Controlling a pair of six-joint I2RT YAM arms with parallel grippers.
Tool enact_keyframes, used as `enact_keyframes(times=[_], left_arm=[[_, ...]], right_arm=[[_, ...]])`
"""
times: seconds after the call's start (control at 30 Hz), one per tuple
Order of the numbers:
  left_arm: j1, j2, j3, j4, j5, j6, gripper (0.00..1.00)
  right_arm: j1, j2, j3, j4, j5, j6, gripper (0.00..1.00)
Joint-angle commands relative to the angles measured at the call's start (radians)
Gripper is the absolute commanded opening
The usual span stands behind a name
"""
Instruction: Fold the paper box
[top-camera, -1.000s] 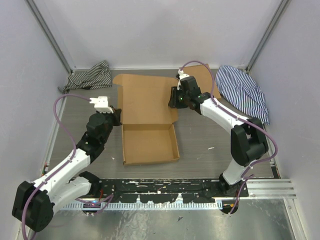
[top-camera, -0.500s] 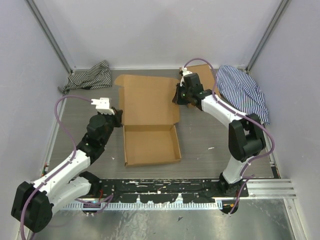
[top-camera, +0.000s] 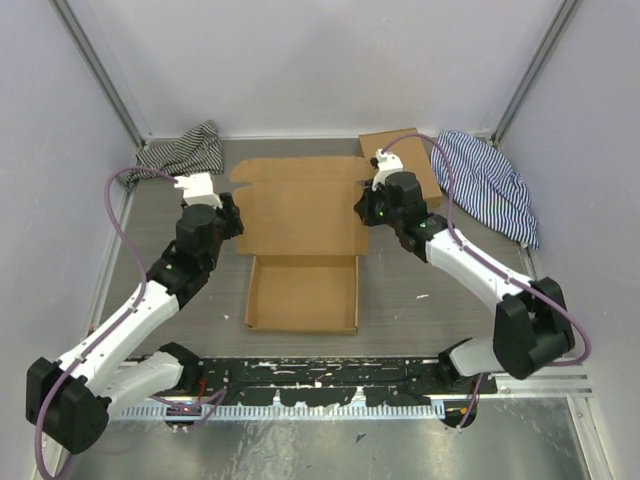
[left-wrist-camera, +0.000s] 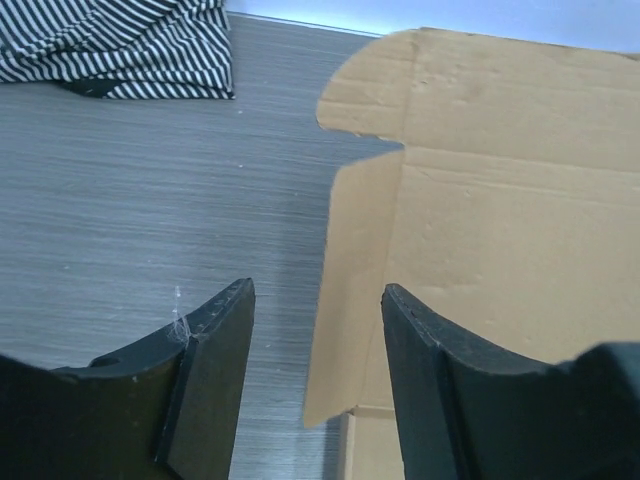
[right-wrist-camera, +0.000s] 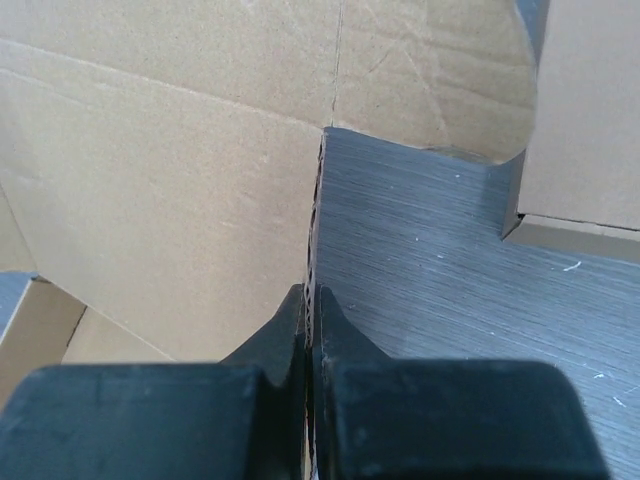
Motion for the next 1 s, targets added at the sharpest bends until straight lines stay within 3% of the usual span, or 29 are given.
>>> enact_keyframes(times=[0.0, 0.2, 0.43, 0.97], left_arm=[[-0.002, -0.044, 0.053, -0.097, -0.077, -0.019, 0.62], [-0.002, -0.057, 0.116, -0.156, 0.02, -0.021, 0.64], [-0.002, 0.013, 0.181, -0.271, -0.008, -0.036, 0.62], [-0.002, 0.186, 0.252, -0.282, 0.006, -0.015, 0.56]], right_arm=[[0.03, -0.138, -0.083, 0.177, -0.002, -0.119, 0.02], [0.034, -0.238, -0.143, 0.177, -0.059, -0.138, 0.02], [0.037, -0.295, -0.185, 0.181, -0.087, -0.123, 0.03], [0.042, -0.329, -0.194, 0.153, -0.129, -0.131, 0.03]])
